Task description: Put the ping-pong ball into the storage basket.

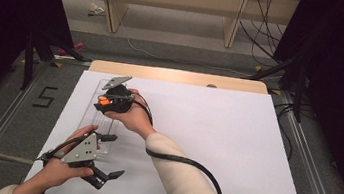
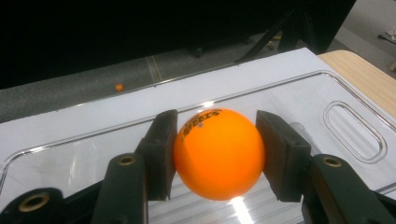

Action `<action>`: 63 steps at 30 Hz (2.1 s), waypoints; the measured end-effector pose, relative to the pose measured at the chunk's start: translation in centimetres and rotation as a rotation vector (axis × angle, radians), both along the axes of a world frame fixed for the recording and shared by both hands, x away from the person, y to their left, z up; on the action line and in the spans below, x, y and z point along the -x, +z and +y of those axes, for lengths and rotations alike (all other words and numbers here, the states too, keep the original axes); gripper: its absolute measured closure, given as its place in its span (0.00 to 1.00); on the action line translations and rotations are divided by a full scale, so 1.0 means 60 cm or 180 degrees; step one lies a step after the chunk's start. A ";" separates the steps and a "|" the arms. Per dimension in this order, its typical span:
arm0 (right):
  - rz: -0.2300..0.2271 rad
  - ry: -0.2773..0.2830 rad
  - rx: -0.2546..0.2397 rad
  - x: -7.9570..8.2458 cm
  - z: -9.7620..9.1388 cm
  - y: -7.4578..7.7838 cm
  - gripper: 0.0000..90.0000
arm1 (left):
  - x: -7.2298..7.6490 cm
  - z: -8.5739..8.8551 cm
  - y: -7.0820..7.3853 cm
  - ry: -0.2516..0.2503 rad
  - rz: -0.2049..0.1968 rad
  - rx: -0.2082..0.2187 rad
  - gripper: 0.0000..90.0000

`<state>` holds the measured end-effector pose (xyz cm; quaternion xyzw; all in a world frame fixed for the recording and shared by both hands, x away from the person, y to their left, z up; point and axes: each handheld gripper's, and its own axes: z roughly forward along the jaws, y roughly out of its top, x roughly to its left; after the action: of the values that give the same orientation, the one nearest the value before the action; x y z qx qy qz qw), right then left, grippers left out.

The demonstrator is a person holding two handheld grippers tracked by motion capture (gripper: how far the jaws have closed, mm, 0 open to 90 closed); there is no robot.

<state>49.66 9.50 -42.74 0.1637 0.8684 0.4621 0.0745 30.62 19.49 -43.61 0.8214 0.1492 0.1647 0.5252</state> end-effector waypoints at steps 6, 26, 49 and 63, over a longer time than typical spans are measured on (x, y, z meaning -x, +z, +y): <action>0.0010 0.0006 0.0011 0.001 0.004 -0.002 0.57 | 0.000 0.000 0.000 -0.0004 0.0000 0.0000 0.00; 0.0042 0.0048 0.0116 0.003 0.011 -0.019 0.57 | 0.000 0.000 0.000 -0.0003 0.0001 0.0004 0.00; 0.0075 0.0065 0.0195 0.003 0.016 -0.030 0.57 | 0.001 0.000 0.000 -0.0009 0.0000 0.0003 0.00; 0.0069 0.0061 0.0193 0.003 0.017 -0.031 0.57 | 0.001 0.000 0.000 -0.0015 -0.0002 -0.0001 0.00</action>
<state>49.49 10.50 -44.60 0.1580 0.8843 0.4345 0.0656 30.59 19.48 -43.59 0.8218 0.1471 0.1638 0.5256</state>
